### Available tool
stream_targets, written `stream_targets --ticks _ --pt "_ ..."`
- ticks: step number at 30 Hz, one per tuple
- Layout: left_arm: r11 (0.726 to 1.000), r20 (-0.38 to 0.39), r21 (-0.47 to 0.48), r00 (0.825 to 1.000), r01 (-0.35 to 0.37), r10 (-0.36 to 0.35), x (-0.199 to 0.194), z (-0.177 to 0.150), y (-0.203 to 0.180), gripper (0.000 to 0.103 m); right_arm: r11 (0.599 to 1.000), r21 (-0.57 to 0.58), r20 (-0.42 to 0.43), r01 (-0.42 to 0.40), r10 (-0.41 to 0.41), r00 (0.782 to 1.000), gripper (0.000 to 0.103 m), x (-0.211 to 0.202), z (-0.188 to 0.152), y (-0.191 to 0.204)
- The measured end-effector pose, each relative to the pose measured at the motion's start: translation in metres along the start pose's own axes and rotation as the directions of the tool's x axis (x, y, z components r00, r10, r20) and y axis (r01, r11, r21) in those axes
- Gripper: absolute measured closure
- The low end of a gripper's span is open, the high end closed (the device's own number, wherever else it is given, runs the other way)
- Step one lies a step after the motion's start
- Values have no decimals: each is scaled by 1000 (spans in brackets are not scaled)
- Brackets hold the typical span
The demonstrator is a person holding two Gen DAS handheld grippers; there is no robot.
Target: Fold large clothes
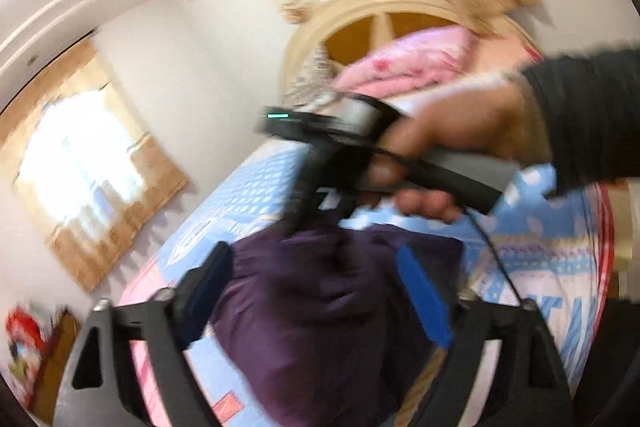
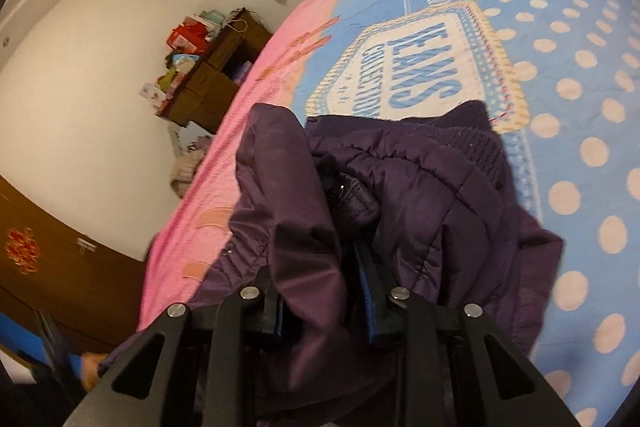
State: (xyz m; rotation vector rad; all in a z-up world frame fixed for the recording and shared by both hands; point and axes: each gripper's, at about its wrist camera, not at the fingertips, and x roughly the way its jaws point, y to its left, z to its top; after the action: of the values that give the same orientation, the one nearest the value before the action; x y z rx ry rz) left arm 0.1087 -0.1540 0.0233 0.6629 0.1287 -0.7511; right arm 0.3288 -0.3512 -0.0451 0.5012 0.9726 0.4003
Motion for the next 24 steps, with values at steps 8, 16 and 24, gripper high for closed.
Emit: stream_targets --ticks 8,16,24 --pt "890 -174 -365 959 -273 223 40 -38 114 0 996 -23 32 89 -88 996 77 -13 -5 -2" --pt "825 -315 -494 941 -274 124 106 -55 76 2 987 -2 61 162 -161 985 76 -34 -7 -10" --pt "878 -380 -307 893 -367 241 133 -30 40 3 970 234 441 70 -170 881 52 -129 -15 21"
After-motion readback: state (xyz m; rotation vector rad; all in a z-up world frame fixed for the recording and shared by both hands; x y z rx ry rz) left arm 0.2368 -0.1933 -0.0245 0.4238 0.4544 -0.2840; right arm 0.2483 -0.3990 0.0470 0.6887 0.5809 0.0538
